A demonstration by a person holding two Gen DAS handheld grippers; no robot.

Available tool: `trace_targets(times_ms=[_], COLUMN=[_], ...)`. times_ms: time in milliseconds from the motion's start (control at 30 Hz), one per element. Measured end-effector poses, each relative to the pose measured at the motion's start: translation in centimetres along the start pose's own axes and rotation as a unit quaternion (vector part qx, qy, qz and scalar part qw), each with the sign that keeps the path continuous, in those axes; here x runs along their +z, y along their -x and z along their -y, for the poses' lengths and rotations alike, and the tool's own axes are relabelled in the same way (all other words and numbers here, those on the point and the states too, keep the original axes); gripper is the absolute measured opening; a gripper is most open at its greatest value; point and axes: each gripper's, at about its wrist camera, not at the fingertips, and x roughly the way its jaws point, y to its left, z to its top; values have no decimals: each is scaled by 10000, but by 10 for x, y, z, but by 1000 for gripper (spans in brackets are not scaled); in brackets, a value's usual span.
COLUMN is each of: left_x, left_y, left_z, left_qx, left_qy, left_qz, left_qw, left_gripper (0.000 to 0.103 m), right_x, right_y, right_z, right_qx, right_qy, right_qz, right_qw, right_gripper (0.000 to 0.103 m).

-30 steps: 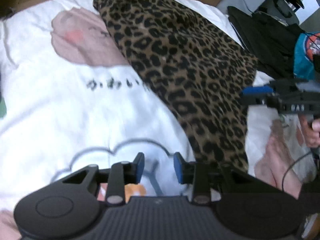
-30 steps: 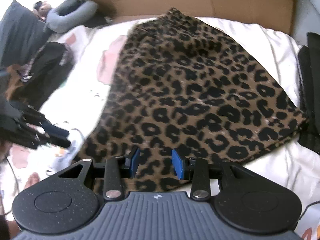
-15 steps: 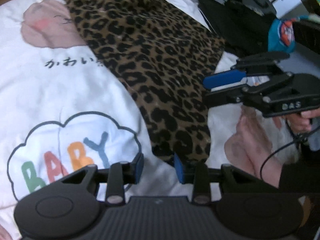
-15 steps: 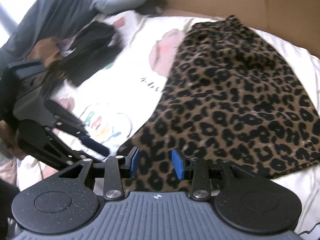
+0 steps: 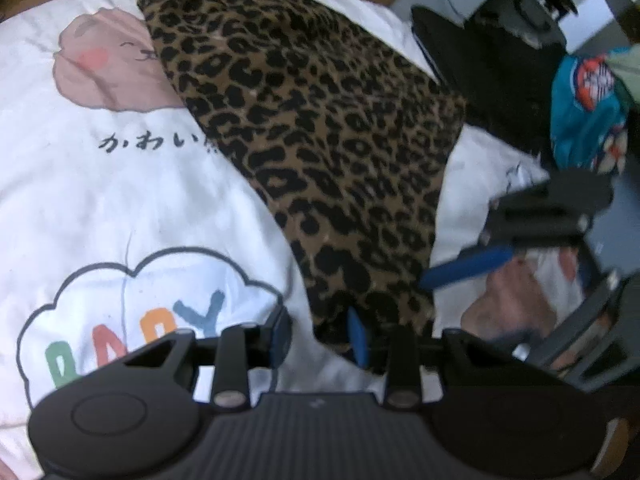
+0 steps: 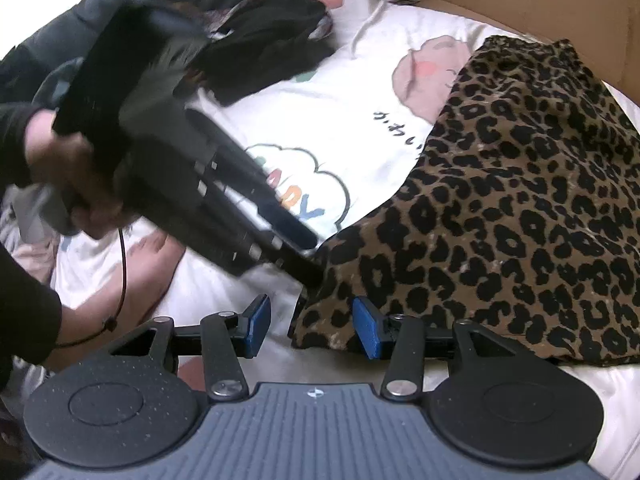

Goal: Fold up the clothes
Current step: 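Move the right tool to the skirt hem edge and grasp it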

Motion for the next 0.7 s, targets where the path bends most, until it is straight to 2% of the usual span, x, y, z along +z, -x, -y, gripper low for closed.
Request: trace_targets(times_ms=[133,200,267,300,333,367,600,633,700], left_x=[5,7,8,9,9,8,-5,-6,-8], left_y=[3,4,7,8,9,10,3,3,2], left_z=[-5,-6,-7,-8,-9,-10,-9,-10,-11], left_qx=[-191,-269,-307,-321,-338,-349,-221,-226,-233], left_qy=[244,326,357,373,384,372,62,70,84], left_qz=[127,203,281,313,315,287,40,32,11], left_qw=[9994,9989,9985,9983,9982,9983,9997,9997,9997], left_gripper=[35,35,35,35,36,38,38,38,38], right_x=[-4,-5,-5,-5,-5,-5,0,0,-1], right_y=[-8,-10,-11,-11,-10,-8,3,1,-4], right_z=[-4,-5,-5,-5,-3,0,7,4,-2], right_qx=[-157,-227,-284,-300,-289,-274,-181,-189,-221], right_qy=[180,287,401,419,412,381,186,191,324], right_qz=[-44,-62,-92,-105,-101,-83,-24,-50,-136], right_qw=[9997,9993,9987,9986,9987,9989,9997,9996,9991], right_gripper=[51,47,23,16,4,1,3,5,22])
